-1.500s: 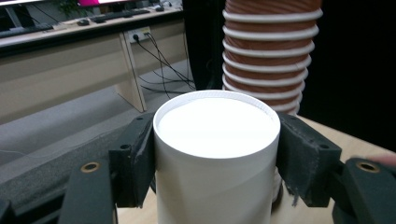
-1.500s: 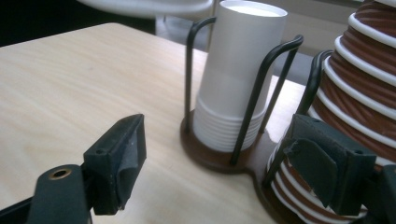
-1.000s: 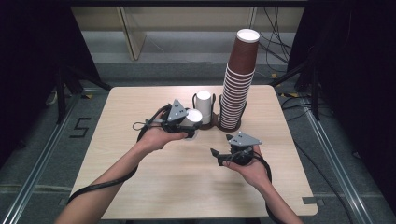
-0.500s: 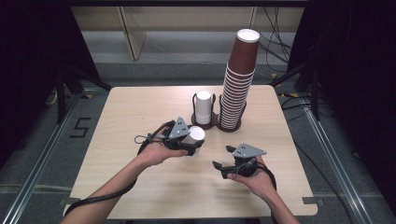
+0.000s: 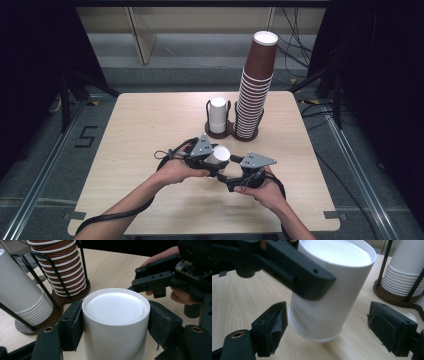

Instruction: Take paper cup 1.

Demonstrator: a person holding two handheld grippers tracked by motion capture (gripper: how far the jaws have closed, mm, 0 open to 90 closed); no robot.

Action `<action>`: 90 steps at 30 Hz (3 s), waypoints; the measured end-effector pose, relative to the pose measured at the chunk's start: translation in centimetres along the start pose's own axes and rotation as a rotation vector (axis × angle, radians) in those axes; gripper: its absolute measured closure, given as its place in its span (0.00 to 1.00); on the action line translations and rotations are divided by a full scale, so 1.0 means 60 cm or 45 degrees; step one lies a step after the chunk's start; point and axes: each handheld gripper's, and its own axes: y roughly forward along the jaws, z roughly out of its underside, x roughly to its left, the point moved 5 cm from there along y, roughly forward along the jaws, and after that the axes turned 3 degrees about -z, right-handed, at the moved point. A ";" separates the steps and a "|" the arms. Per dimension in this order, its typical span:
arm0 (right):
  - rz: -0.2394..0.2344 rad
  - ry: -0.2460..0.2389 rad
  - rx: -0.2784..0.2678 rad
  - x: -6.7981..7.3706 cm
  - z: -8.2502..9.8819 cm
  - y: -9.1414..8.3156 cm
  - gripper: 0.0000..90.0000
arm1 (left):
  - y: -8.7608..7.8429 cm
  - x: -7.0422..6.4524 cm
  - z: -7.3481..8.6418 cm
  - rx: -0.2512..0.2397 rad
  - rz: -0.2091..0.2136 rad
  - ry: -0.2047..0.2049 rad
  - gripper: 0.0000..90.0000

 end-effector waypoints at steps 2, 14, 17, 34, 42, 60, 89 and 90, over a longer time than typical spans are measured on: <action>-0.003 0.079 -0.020 0.001 -0.001 0.002 0.19 | 0.003 -0.003 -0.002 -0.008 0.003 -0.006 0.37; -0.002 0.093 -0.076 -0.005 -0.005 0.009 0.25 | 0.017 -0.018 -0.017 -0.035 0.042 -0.033 0.37; -0.021 0.114 -0.067 -0.002 -0.003 0.011 0.27 | 0.019 -0.019 -0.018 -0.035 0.039 -0.020 0.37; 0.092 0.309 -0.126 -0.032 -0.007 -0.010 0.33 | -0.029 0.007 -0.022 -0.202 -0.053 -0.061 0.16; 0.114 0.578 -0.182 -0.044 -0.010 -0.018 0.33 | -0.036 -0.011 0.014 -0.219 -0.162 0.034 0.15; 0.017 0.891 -0.216 -0.035 -0.017 -0.010 0.32 | 0.001 -0.026 0.062 -0.187 -0.134 0.048 0.13; -0.018 0.948 -0.211 -0.021 -0.017 -0.004 0.32 | 0.040 -0.029 0.058 -0.149 -0.117 0.063 0.16; -0.025 0.943 -0.210 -0.021 -0.017 -0.004 0.32 | 0.039 -0.029 0.058 -0.146 -0.117 0.070 0.16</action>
